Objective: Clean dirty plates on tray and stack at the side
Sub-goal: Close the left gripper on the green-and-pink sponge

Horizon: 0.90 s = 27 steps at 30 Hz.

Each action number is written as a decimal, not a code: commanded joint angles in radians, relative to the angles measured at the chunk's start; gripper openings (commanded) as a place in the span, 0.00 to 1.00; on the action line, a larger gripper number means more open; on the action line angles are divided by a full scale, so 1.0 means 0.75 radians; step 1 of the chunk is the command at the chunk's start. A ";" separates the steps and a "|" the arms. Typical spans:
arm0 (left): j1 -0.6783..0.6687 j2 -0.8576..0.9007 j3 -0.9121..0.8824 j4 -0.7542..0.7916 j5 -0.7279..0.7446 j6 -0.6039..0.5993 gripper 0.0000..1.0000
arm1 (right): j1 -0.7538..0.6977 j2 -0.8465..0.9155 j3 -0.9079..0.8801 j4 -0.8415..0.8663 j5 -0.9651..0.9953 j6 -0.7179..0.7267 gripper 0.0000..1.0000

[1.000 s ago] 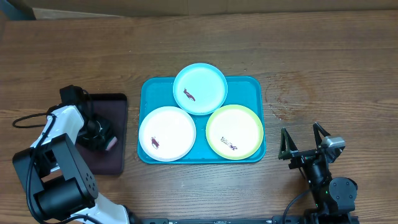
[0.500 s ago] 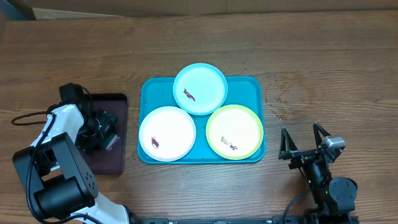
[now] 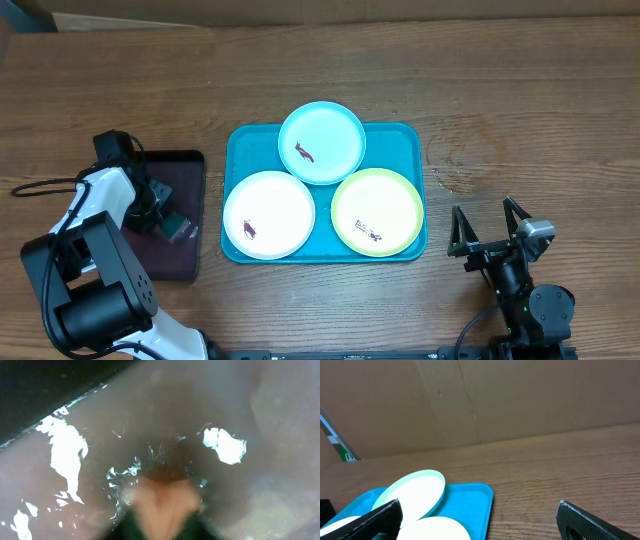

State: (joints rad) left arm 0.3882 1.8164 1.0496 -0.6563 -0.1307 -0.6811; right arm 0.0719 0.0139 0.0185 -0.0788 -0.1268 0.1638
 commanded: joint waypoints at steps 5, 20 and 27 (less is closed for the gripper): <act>0.006 0.040 -0.002 -0.032 -0.016 0.007 0.58 | -0.007 -0.012 -0.014 0.008 -0.002 -0.001 1.00; 0.006 0.040 -0.002 -0.212 0.296 0.006 0.18 | -0.007 -0.012 -0.014 0.008 -0.002 -0.001 1.00; 0.006 0.040 -0.002 -0.192 0.298 0.006 0.34 | -0.007 -0.012 -0.014 0.008 -0.002 -0.001 1.00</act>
State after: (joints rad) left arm 0.3946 1.8164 1.0565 -0.8116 0.0612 -0.6773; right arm 0.0719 0.0139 0.0185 -0.0792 -0.1265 0.1638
